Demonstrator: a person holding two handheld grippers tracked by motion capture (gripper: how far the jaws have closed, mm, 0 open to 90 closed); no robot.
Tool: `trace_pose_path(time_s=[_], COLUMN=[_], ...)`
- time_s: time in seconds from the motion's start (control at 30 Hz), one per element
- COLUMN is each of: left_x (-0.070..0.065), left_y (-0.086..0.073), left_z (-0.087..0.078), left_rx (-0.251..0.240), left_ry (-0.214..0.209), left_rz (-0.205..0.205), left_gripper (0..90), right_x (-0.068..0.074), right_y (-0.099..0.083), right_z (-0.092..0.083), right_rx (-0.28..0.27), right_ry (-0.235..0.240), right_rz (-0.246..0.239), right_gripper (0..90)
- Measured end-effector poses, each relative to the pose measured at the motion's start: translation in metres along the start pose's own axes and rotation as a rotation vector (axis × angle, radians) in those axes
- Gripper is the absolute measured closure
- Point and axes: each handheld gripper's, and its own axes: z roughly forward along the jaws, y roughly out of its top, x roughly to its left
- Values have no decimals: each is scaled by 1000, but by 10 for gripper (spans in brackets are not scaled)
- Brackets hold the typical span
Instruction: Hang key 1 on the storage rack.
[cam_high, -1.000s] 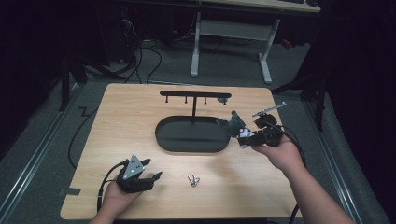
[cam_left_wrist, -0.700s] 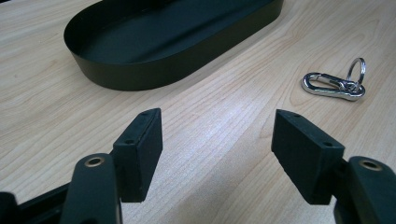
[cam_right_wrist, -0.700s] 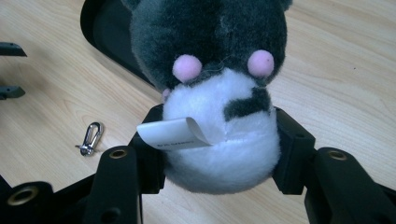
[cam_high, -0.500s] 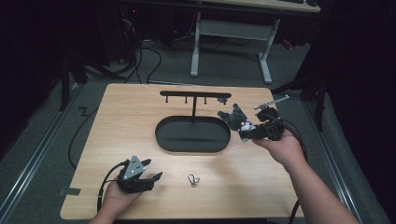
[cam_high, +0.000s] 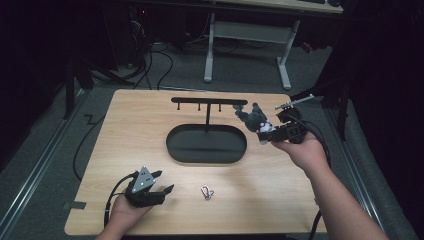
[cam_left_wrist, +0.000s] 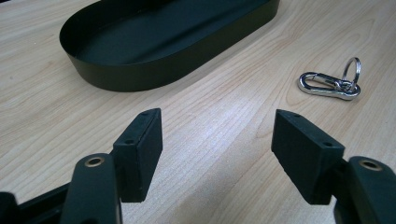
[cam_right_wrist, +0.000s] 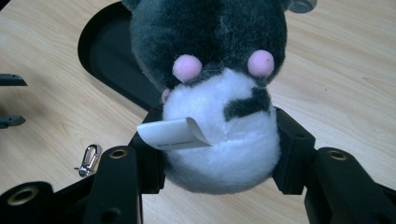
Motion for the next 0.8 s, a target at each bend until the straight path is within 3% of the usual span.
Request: trace_pose_path(time_s=[0.43, 0.8], left_x=[0, 0], left_y=[0, 0], left_z=[0, 0], left_rx=[2, 2], left_ry=[-5, -6], left_rz=[5, 8], left_gripper=[345, 345], right_x=[4, -1], right_y=[11, 17], right_z=[1, 2], right_rx=[-13, -31], right_ry=[-9, -21], right_rz=[-6, 14], right_gripper=[477, 477])
